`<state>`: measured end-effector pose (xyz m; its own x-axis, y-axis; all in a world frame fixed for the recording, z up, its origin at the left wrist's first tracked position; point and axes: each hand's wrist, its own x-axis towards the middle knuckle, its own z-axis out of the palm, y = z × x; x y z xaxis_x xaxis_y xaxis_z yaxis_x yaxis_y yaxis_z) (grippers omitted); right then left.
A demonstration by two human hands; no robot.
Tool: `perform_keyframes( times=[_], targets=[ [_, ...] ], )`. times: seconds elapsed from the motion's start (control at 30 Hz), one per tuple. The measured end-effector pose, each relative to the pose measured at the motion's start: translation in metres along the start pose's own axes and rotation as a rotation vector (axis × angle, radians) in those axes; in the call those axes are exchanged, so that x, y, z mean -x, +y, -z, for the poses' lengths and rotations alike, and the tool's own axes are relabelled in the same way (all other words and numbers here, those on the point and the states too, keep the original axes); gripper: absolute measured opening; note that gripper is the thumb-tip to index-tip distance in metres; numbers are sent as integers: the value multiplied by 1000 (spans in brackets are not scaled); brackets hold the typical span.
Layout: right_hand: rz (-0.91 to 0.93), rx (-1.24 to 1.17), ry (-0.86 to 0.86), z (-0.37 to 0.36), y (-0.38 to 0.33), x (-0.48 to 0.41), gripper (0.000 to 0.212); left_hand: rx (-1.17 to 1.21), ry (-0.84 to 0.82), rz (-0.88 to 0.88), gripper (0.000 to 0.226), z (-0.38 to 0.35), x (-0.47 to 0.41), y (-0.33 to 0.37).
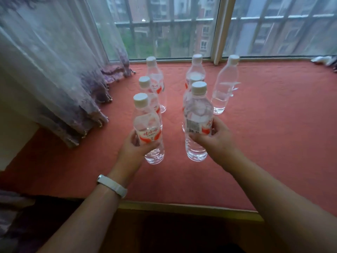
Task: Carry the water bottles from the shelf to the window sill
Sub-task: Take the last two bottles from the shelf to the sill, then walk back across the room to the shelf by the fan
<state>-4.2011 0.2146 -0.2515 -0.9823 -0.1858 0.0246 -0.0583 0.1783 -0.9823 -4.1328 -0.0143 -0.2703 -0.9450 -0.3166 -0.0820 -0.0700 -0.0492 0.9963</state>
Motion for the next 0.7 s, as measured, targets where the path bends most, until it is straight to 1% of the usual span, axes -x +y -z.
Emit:
perform_keyframes(
  times=[0.1,0.2,0.27,0.33,0.4,0.5,0.6,0.7],
  targets=[
    [47,-8,5,-6,15,-12,46,16,-8,-87,53,5,-19,-17],
    [80,12,11,-12,26,-19,47,30,-2,-140,66,14,-33,-32],
    [90,27,19,-15,34,-20,47,38,22,-160,67,18,-40,-42],
    [107,50,35,-19,42,-19,43,67,47,-178,67,19,-44,-50],
    [124,50,50,-21,46,-17,39,75,55,-196,62,21,-47,-54],
    [159,43,54,-24,51,-11,39,-7,57,-223,66,22,-44,-59],
    [191,53,22,-26,52,-7,42,-69,57,-230,68,24,-41,-61],
    [175,38,1,-25,48,-8,43,-61,37,-201,69,24,-39,-58]
  ],
)
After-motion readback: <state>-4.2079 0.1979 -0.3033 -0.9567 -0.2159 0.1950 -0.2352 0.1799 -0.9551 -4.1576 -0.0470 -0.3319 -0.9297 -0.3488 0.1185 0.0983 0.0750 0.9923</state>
